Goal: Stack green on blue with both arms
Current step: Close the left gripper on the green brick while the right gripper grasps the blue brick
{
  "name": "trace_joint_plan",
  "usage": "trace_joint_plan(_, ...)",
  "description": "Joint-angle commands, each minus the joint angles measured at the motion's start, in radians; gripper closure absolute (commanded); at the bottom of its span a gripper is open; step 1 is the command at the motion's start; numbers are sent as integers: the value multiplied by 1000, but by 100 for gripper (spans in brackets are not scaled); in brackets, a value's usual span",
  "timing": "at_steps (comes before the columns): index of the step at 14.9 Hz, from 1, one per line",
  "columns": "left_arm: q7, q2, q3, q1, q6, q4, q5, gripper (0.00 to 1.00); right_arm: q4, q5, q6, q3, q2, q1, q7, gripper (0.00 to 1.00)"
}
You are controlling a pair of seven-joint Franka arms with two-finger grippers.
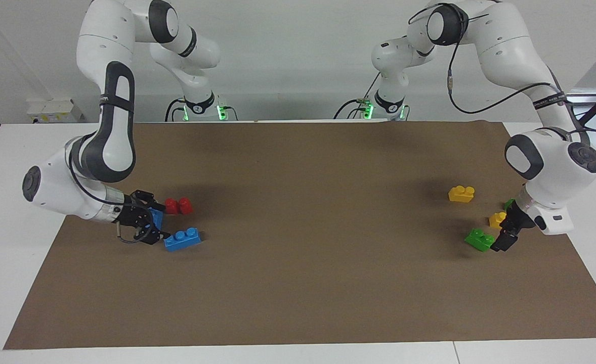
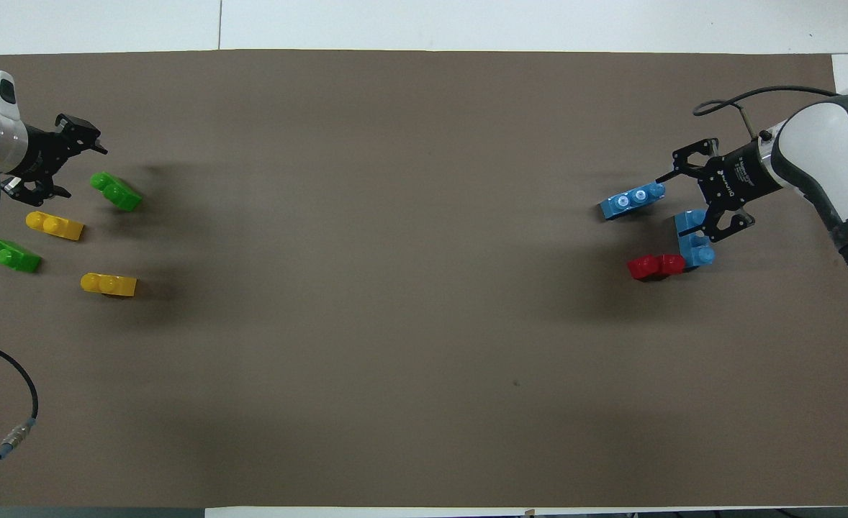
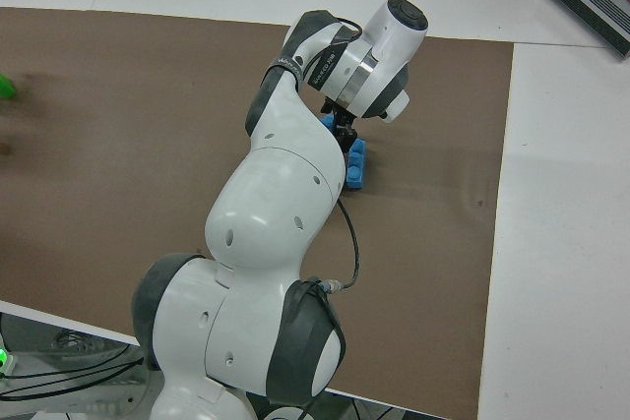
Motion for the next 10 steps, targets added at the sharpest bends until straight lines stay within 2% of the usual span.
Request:
trace_joint_plan(1,-13,23,4,-2,45,18,-3,0,-14,5,37,2,-12,-5,-40,0)
trace_joint_plan(4,-14,20,5,-10,57,-21,-1,0,-14,9,72,4,-4,-2,-40,0)
trace_joint_plan(8,-14,2,4,1,161,-128,-1,0,-19,18,108,5,17,1,-43,0)
trace_joint_plan(10,-13,-1,4,1,164,-137,-1,0,-27,18,123,7,22,2,-44,0)
